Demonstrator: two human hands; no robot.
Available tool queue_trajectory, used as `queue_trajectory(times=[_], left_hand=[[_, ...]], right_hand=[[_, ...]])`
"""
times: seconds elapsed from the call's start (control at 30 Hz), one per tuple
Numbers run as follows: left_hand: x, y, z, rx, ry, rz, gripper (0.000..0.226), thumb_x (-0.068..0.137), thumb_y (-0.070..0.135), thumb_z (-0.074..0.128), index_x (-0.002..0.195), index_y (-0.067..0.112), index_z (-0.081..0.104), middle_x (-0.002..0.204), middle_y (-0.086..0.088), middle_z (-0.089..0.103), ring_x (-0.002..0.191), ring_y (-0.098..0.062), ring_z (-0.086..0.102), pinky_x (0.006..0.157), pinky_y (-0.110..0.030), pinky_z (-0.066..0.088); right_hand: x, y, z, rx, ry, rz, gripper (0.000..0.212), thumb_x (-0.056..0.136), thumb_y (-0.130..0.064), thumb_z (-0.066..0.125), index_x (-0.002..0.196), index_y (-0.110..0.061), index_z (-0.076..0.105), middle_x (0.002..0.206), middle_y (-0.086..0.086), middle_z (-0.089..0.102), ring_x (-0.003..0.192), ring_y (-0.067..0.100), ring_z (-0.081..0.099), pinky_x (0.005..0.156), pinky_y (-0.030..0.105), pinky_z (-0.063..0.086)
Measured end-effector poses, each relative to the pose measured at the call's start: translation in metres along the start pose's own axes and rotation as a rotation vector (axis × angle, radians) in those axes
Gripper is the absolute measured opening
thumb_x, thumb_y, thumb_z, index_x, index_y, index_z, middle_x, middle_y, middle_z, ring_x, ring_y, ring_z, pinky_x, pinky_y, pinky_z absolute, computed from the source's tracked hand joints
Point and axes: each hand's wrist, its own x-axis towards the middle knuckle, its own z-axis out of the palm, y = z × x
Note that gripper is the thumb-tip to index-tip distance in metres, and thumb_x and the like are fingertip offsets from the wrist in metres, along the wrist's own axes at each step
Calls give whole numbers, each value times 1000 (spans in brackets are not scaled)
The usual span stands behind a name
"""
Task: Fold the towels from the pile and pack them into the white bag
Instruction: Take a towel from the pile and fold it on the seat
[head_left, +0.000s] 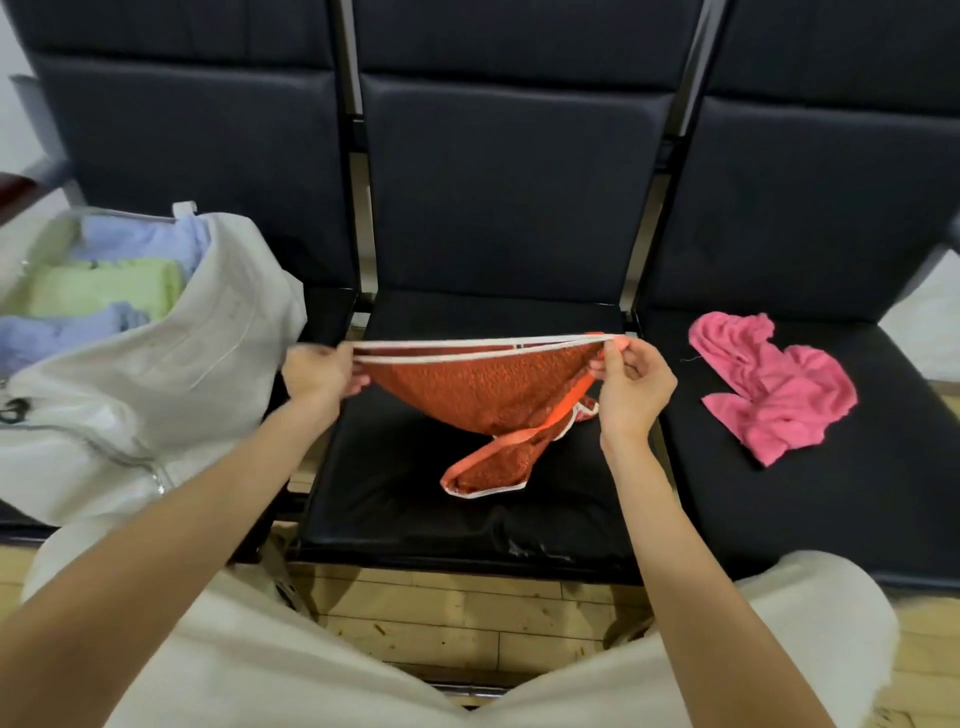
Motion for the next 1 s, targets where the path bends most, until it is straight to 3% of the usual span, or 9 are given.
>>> queue_trajectory(times=[0.13, 0.27, 0.37, 0.47, 0.53, 0.63, 0.8, 0.9, 1.0], left_hand=[[-16, 94, -11, -77, 110, 414, 23, 92, 21, 51, 70, 16, 57, 61, -4, 64, 49, -8, 62, 59, -26, 54], [-24, 158, -28, -149, 225, 629, 21, 84, 28, 51, 77, 12, 63, 53, 0, 64, 50, -9, 63, 71, -31, 56], [-22, 184, -42, -102, 262, 682, 23, 83, 27, 52, 78, 9, 65, 53, 1, 63, 52, -10, 64, 74, -31, 56], [-13, 188, -64, 334, 133, 718, 24, 80, 22, 54, 68, 5, 67, 55, -7, 65, 57, -19, 65, 72, -33, 56], [-10, 184, -76, 567, 113, 753, 23, 77, 21, 57, 63, 6, 67, 55, -7, 64, 60, -23, 63, 63, -33, 51], [-14, 178, -80, 502, 218, 841, 16, 79, 22, 59, 69, 10, 61, 63, 0, 61, 65, -19, 55, 64, -29, 40], [-10, 169, -80, 398, 197, 810, 17, 79, 22, 60, 67, 10, 59, 64, -3, 63, 59, -18, 56, 63, -30, 46], [-10, 168, -78, 421, 40, 764, 13, 77, 17, 62, 67, 10, 61, 56, -3, 65, 42, -9, 59, 64, -23, 54], [-7, 171, -78, 206, 125, 719, 6, 72, 14, 63, 69, 8, 64, 55, -3, 63, 47, -10, 62, 61, -16, 51]], right_hand=[[13, -26, 4, 10, 17, -51, 6, 90, -9, 61, 94, -11, 66, 77, 1, 65, 61, 5, 62, 65, 23, 54], [26, -62, 17, 28, 3, -151, 6, 90, -10, 61, 91, -13, 65, 80, 4, 67, 65, 10, 64, 66, 27, 55], [36, -85, 26, -22, -24, -242, 5, 91, -11, 60, 91, -13, 65, 80, 5, 67, 68, 14, 65, 66, 29, 56], [48, -94, 29, -161, -83, -201, 7, 90, -12, 60, 86, -14, 65, 75, 5, 67, 65, 17, 66, 72, 40, 58], [50, -97, 29, -225, -105, -187, 8, 90, -12, 60, 84, -12, 65, 74, 8, 67, 61, 15, 64, 75, 36, 57], [46, -101, 28, -214, -81, -273, 8, 93, -12, 58, 86, -13, 62, 82, 12, 67, 64, 14, 62, 61, 11, 49], [41, -103, 31, -239, -86, -286, 6, 94, -15, 56, 90, -14, 60, 83, 10, 66, 71, 21, 65, 69, 28, 53], [43, -101, 31, -225, -60, -266, 6, 94, -14, 56, 91, -13, 60, 82, 8, 65, 74, 23, 66, 73, 35, 55], [42, -100, 29, -230, -72, -247, 7, 94, -13, 56, 92, -10, 61, 78, 4, 63, 66, 14, 62, 66, 14, 50]])
